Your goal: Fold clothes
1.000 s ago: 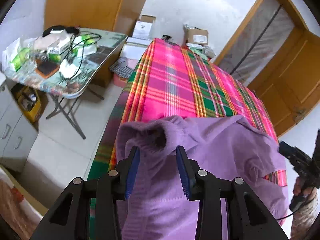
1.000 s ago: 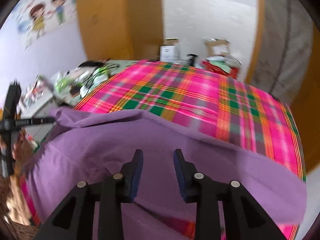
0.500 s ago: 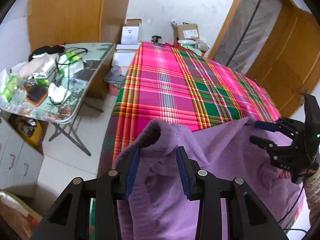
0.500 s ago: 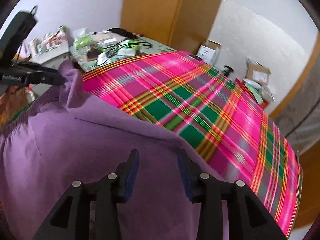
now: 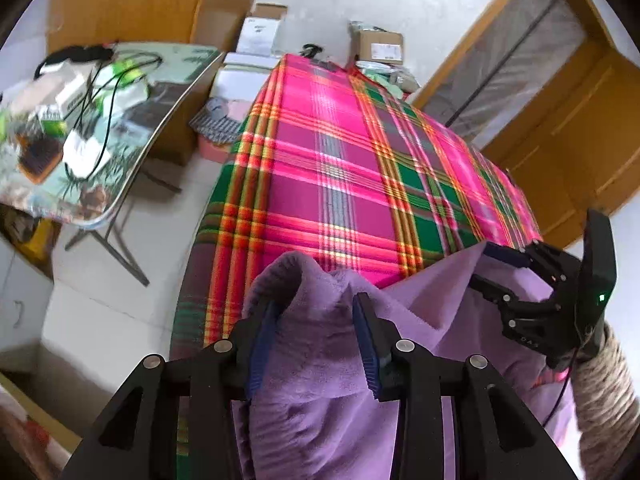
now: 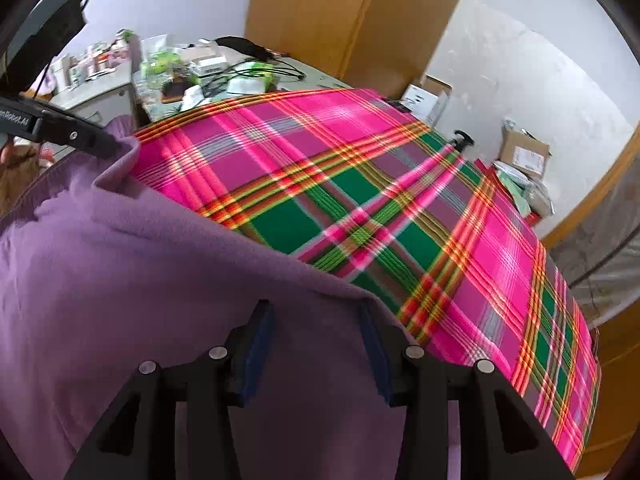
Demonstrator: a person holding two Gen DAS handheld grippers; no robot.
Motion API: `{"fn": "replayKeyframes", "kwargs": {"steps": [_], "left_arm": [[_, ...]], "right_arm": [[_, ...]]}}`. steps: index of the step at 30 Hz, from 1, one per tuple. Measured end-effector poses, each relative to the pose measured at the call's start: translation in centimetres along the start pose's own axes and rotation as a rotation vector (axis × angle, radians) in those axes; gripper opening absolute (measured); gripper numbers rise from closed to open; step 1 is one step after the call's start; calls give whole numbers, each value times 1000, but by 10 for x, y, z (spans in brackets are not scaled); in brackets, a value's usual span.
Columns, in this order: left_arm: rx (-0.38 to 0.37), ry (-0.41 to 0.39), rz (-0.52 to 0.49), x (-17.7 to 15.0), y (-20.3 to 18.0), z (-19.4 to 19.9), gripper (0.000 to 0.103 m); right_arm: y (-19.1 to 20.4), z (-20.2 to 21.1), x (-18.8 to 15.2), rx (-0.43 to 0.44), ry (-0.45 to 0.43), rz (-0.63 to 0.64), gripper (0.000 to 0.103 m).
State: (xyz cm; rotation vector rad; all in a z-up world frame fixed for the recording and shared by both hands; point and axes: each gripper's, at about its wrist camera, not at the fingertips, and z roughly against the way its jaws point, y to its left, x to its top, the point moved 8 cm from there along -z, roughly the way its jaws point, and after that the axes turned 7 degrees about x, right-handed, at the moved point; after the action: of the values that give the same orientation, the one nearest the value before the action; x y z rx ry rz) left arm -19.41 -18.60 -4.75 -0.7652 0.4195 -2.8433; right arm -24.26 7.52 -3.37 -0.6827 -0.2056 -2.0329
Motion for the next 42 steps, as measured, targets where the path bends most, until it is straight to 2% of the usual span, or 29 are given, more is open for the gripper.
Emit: {"fn": "replayKeyframes", "kwargs": {"steps": [2, 5, 7, 9, 12, 15, 18, 19, 27, 30, 32, 34, 42], "left_arm": [[-22, -11, 36, 2, 3, 2, 39], [-17, -24, 48, 3, 6, 3, 39], [-46, -44, 59, 5, 5, 5, 39], [-38, -39, 60, 6, 5, 3, 39], [-24, -32, 61, 8, 4, 1, 28], [-3, -32, 55, 8, 5, -2, 22], [0, -37, 36, 9, 4, -2, 7], [5, -45, 27, 10, 4, -1, 6], [159, -148, 29, 18, 14, 6, 6], [198, -160, 59, 21, 23, 5, 6], [216, -165, 80, 23, 29, 3, 5], [226, -167, 92, 26, 32, 0, 5], [257, -154, 83, 36, 38, -13, 5]], "right_arm": [[1, 1, 2, 14, -5, 9, 45], [-3, -6, -1, -44, 18, 39, 45], [-4, -8, -1, -30, 11, 24, 45], [-4, -9, 0, -31, 5, 19, 45], [-4, -11, 1, -26, -2, 8, 45], [-7, -12, 0, -2, -4, -20, 45], [-9, -13, -1, 24, -8, -62, 45], [-9, -13, -1, 29, -10, -70, 45], [-9, -14, -2, 35, -14, -106, 42], [-6, -14, 0, 37, -11, -100, 34], [-5, -15, 1, 43, -13, -103, 19], [-5, -17, 5, 49, -12, -111, 11], [-14, -26, 19, -17, 2, -134, 8]]}}
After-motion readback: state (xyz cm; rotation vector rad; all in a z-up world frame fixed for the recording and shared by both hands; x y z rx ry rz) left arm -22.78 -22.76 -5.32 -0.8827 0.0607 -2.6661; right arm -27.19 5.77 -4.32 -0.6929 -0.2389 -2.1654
